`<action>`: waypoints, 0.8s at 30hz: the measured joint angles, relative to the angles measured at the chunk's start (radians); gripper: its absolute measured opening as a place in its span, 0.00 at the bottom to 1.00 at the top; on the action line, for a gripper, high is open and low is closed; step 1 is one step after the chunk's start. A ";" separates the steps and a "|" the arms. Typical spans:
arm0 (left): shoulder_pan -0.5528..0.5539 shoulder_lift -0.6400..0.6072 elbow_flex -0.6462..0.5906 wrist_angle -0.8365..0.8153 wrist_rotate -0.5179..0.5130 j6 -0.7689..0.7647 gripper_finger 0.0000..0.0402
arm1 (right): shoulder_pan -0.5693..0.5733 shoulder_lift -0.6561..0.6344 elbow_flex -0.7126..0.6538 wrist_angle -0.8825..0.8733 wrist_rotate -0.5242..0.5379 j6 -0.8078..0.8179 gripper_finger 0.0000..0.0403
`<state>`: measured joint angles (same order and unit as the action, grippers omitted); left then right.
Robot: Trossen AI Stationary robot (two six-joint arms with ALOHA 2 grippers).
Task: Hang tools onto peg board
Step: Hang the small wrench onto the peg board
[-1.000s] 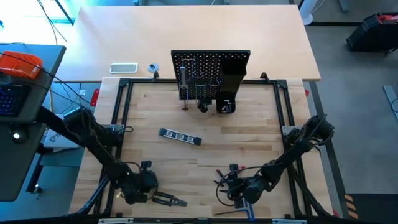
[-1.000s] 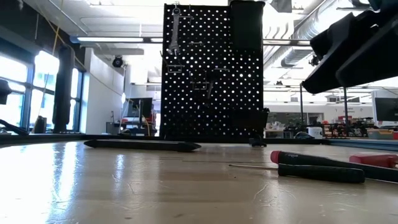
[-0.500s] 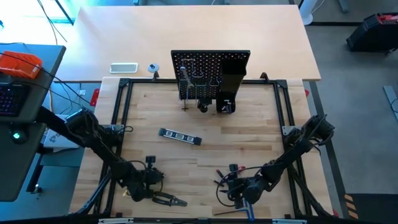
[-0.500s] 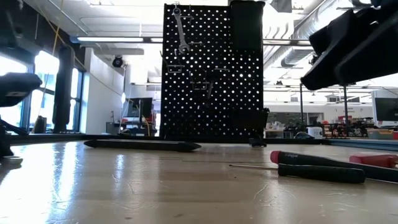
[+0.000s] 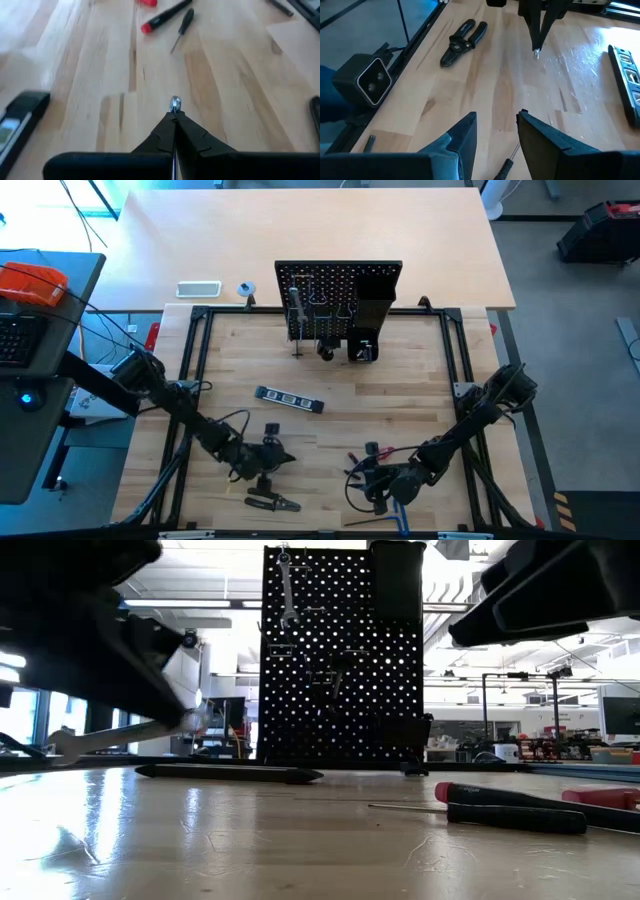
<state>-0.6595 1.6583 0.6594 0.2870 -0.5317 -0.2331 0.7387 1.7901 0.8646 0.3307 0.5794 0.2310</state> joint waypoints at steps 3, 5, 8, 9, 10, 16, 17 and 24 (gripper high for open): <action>0.030 -0.001 0.002 0.022 0.022 0.026 0.00 | 0.000 0.000 0.000 0.000 0.010 0.000 0.34; 0.045 -0.001 0.002 0.034 0.026 0.038 0.00 | 0.000 0.000 0.000 0.001 0.029 0.004 0.34; 0.061 -0.001 0.002 0.083 0.036 0.076 0.00 | -0.014 0.000 0.000 0.004 0.058 0.017 0.34; 0.067 -0.002 0.002 0.100 0.043 0.086 0.00 | -0.023 0.000 0.000 0.004 0.062 0.026 0.34; 0.072 -0.002 0.002 0.119 0.050 0.097 0.00 | -0.032 0.000 0.000 0.003 0.064 0.034 0.34; 0.092 -0.002 0.003 0.269 0.052 0.175 0.00 | -0.081 0.000 -0.001 0.029 0.059 0.038 0.34; 0.095 -0.002 0.003 0.298 0.051 0.192 0.00 | -0.088 0.000 -0.003 0.045 0.059 0.034 0.34; 0.122 -0.002 0.004 0.557 0.043 0.341 0.00 | -0.122 0.000 -0.004 0.163 0.061 -0.031 0.34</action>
<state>-0.5371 1.6558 0.6632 0.8435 -0.4889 0.1077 0.6169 1.7901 0.8605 0.4933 0.6407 0.1998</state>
